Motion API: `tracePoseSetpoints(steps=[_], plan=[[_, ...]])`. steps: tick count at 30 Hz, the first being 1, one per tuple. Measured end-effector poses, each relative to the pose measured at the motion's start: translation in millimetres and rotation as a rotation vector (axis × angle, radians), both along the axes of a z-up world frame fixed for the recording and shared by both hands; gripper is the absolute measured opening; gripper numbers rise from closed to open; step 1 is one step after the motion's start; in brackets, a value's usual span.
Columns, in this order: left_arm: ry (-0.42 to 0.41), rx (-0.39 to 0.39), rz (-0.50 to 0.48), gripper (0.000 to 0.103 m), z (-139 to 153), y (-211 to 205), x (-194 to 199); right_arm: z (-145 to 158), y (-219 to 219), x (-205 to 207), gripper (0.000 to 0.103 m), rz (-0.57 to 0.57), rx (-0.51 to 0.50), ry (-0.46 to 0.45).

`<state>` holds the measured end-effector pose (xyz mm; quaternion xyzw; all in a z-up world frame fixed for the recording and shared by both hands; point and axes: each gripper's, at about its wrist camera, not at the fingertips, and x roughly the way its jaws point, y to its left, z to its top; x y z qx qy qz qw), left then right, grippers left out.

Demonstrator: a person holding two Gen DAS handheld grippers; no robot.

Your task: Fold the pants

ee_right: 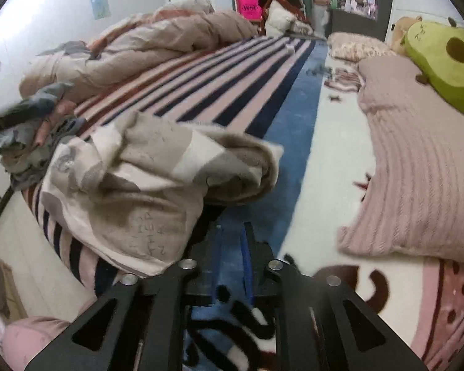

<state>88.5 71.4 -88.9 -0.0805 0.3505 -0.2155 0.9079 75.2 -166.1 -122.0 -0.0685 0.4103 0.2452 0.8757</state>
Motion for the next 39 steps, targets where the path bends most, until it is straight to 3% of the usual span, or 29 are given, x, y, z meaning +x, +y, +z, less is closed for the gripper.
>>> tracePoseSetpoints(steps=[1,3,5,8,11,12,14,15,16,18,26,29,32,33,34,36,39], plan=[[0.019,-0.013,0.000,0.044,-5.5,-0.4,1.5,8.2,-1.3,0.1,0.046,0.008,0.019,-0.020],[0.036,-0.032,0.004,0.045,-12.7,0.6,3.1,25.4,2.9,3.2,0.060,0.050,0.055,-0.056],[0.047,-0.037,0.024,0.049,-17.2,4.4,4.7,40.3,17.8,11.7,0.059,0.141,0.086,-0.068],[0.064,-0.066,0.039,0.052,-21.2,11.4,5.5,46.7,47.9,32.5,0.070,0.310,0.119,-0.039],[0.088,-0.080,0.063,0.053,-29.2,19.5,7.0,32.0,76.0,54.0,0.074,0.384,0.052,-0.010],[0.096,-0.079,0.072,0.053,-31.7,21.7,7.0,23.8,82.7,62.0,0.072,0.408,0.037,0.016],[0.108,-0.079,0.087,0.053,-35.7,25.6,6.8,16.1,86.8,69.6,0.046,0.437,0.046,0.074],[0.113,-0.080,0.095,0.053,-37.8,27.7,5.9,14.7,87.1,67.2,0.027,0.460,0.053,0.082],[0.116,-0.082,0.098,0.053,-38.9,29.1,5.8,16.2,84.0,58.7,0.017,0.477,0.050,0.050],[0.126,-0.089,0.101,0.053,-42.5,31.1,6.7,16.8,77.6,46.5,0.005,0.494,0.058,0.033],[0.212,-0.159,0.091,0.053,-61.4,18.5,29.9,7.8,49.3,-14.4,0.004,0.518,0.141,0.067],[0.232,-0.135,0.118,0.054,-67.9,11.2,39.9,-2.9,45.9,-27.9,0.004,0.501,0.119,0.079],[0.241,-0.134,0.146,0.053,-70.6,6.5,47.9,-10.2,37.7,-34.2,0.004,0.481,0.164,0.113],[0.239,-0.137,0.148,0.049,-70.7,4.9,48.7,-11.5,35.6,-36.0,0.004,0.478,0.182,0.121],[0.233,-0.141,0.142,0.032,-70.1,1.3,49.8,-12.8,34.4,-39.9,0.004,0.482,0.207,0.133],[0.233,-0.136,0.126,0.013,-69.7,-4.3,52.4,-12.2,36.9,-45.4,0.004,0.496,0.236,0.139],[0.206,-0.101,0.132,0.003,-64.6,-10.3,53.5,-7.3,41.5,-52.1,0.004,0.524,0.287,0.142]])
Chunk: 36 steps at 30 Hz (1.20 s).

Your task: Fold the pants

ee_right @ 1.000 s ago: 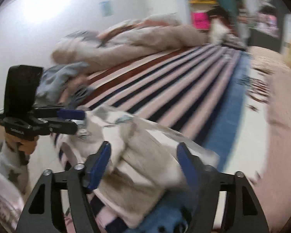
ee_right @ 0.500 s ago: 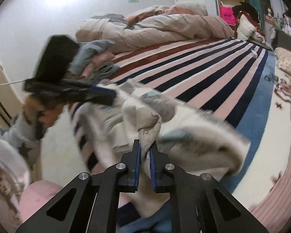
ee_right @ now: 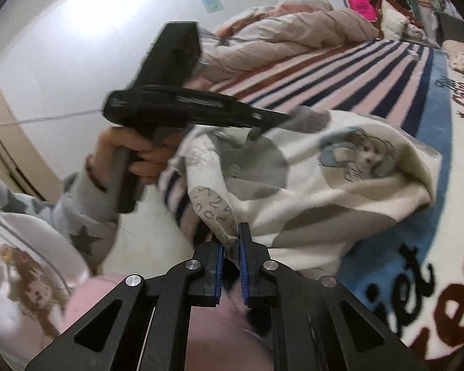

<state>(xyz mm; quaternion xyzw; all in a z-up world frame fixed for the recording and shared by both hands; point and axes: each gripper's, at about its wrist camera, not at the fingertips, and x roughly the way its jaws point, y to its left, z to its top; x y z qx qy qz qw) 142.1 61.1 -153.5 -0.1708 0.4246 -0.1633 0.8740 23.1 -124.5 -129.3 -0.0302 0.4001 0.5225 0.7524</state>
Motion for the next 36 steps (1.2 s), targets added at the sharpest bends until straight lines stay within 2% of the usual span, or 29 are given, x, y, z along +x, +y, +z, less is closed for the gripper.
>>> tracePoseSetpoints(steps=[6,10,13,15,18,20,21,22,24,28,33,35,36], plan=[[-0.109,0.056,0.057,0.003,38.8,28.4,-1.2,27.5,27.3,1.3,0.004,0.097,0.079,-0.030],[-0.156,0.105,0.098,0.003,62.2,58.0,-3.9,43.1,70.1,0.3,0.004,0.185,0.062,-0.073],[-0.163,0.170,0.125,0.003,64.1,75.8,-5.4,42.6,89.4,1.8,0.004,0.210,0.065,-0.073],[-0.130,0.227,0.139,0.003,55.3,88.1,-1.7,39.8,98.2,2.4,0.005,0.216,0.061,-0.069],[-0.071,0.232,0.124,0.005,37.8,97.6,2.0,31.2,111.1,4.5,0.007,0.206,0.014,-0.046],[-0.047,0.247,0.114,0.021,28.9,96.0,-0.2,29.9,108.8,3.9,0.007,0.186,-0.007,-0.044],[-0.041,0.256,0.121,0.044,26.5,96.4,-3.0,32.6,102.6,2.7,0.011,0.170,-0.009,-0.046],[-0.043,0.245,0.134,0.054,25.1,99.0,-8.2,37.6,92.5,2.6,0.020,0.145,-0.003,-0.055],[-0.033,0.171,0.134,0.054,23.4,104.8,-20.2,48.8,66.8,3.5,0.029,0.080,0.011,-0.077],[0.002,0.011,0.076,0.054,19.0,97.2,-51.7,59.5,15.1,9.9,0.030,-0.068,0.002,-0.098],[0.021,-0.041,0.001,0.052,9.4,55.6,-73.2,52.7,-25.6,11.4,0.030,-0.188,0.016,-0.072],[0.027,-0.009,0.021,0.044,4.5,41.8,-73.2,50.1,-31.9,11.2,0.030,-0.211,0.033,-0.061],[0.038,0.014,0.043,0.026,1.5,36.8,-70.5,49.8,-33.2,12.5,0.030,-0.223,0.037,-0.058]])
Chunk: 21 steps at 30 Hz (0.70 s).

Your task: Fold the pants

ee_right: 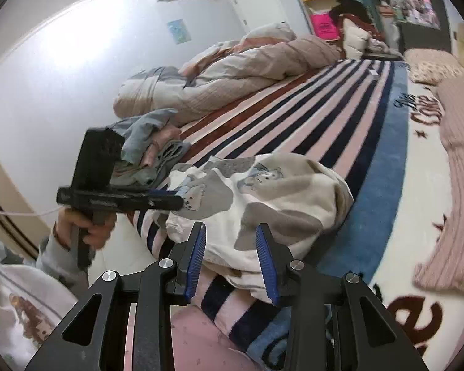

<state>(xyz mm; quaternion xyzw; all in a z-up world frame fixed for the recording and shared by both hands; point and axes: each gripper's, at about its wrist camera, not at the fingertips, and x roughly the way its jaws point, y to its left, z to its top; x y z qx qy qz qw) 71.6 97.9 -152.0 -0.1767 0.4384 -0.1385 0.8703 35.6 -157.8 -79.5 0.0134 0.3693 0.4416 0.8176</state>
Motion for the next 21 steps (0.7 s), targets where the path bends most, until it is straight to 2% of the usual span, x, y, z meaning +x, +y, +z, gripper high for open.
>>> tracePoseSetpoints(steps=[1,3,4,6,9,12,17,21], plan=[[0.006,0.017,0.014,0.007,-2.6,-4.0,3.0,-2.5,-1.5,-1.7,0.030,-0.009,-0.002,-0.002],[-0.004,0.023,0.017,0.003,-4.0,-7.5,5.0,-9.2,0.5,-4.9,0.031,-0.033,-0.046,-0.017],[-0.013,0.040,0.023,0.002,-2.5,-8.6,3.7,-12.8,0.9,-4.4,0.038,-0.046,-0.070,-0.021],[-0.037,0.082,0.032,0.002,4.8,-6.3,1.0,-22.7,2.1,-2.9,0.043,-0.086,-0.136,-0.020],[-0.067,0.129,0.071,0.002,19.2,9.4,-3.3,-38.7,8.4,-4.6,0.043,-0.096,-0.246,-0.048],[-0.081,0.143,0.104,0.002,28.1,26.1,-2.3,-47.6,19.9,-7.1,0.043,-0.079,-0.302,-0.075],[-0.093,0.200,0.140,0.002,32.0,41.3,-0.6,-53.7,36.5,0.2,0.043,-0.081,-0.318,-0.103],[-0.081,0.153,0.134,0.002,29.6,53.8,-2.7,-46.3,41.5,7.0,0.044,-0.080,-0.277,-0.123]])
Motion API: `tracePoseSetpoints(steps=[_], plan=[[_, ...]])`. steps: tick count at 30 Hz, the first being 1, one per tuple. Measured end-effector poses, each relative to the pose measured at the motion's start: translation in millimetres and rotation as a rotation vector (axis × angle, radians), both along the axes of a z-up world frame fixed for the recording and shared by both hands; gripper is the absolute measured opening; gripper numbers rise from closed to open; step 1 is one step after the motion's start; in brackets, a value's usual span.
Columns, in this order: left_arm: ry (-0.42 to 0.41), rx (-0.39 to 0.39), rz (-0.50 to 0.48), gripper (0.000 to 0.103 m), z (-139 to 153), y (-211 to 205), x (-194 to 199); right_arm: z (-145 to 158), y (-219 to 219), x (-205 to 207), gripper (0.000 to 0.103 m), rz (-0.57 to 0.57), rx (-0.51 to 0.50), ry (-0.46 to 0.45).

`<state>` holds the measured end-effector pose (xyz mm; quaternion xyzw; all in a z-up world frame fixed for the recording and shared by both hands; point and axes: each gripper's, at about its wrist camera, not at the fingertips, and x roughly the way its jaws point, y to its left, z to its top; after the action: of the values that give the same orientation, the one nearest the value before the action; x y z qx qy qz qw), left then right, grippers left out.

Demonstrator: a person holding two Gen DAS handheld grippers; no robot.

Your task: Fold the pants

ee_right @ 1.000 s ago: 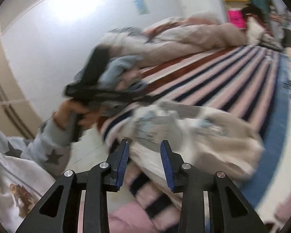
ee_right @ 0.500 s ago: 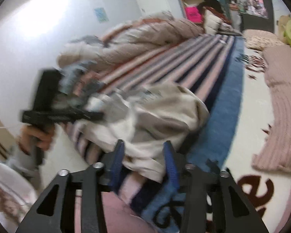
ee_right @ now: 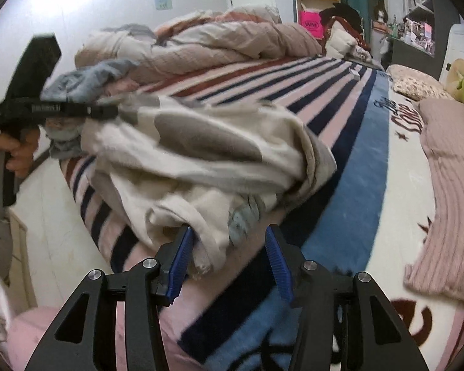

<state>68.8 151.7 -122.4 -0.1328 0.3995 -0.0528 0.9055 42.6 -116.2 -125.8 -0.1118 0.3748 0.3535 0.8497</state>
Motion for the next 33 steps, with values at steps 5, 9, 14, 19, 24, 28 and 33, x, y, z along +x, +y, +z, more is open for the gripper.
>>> tracePoseSetpoints(steps=[5,9,14,19,24,28,33], plan=[[-0.031,-0.082,-0.017,0.002,12.5,-1.9,-0.7,1.6,14.2,5.9,0.055,-0.014,-0.055,-0.057],[-0.126,-0.087,-0.066,0.001,53.8,-16.2,7.5,9.2,18.6,4.9,0.064,-0.007,0.009,-0.051],[-0.226,-0.057,-0.152,0.001,102.7,-43.2,19.1,10.7,26.0,7.4,0.081,-0.084,-0.010,-0.110],[-0.318,-0.005,-0.215,0.001,143.3,-72.3,29.9,14.9,27.1,24.9,0.081,-0.267,0.056,-0.128],[-0.376,0.038,-0.253,0.001,170.9,-86.0,42.0,25.7,9.2,27.7,0.081,-0.229,0.182,-0.115],[-0.406,0.035,-0.285,0.001,180.6,-84.4,43.6,25.0,-15.7,32.7,0.081,-0.155,0.235,-0.053],[-0.396,0.077,-0.246,0.001,175.0,-68.7,40.0,23.9,-43.2,48.8,0.081,-0.065,0.284,0.018]])
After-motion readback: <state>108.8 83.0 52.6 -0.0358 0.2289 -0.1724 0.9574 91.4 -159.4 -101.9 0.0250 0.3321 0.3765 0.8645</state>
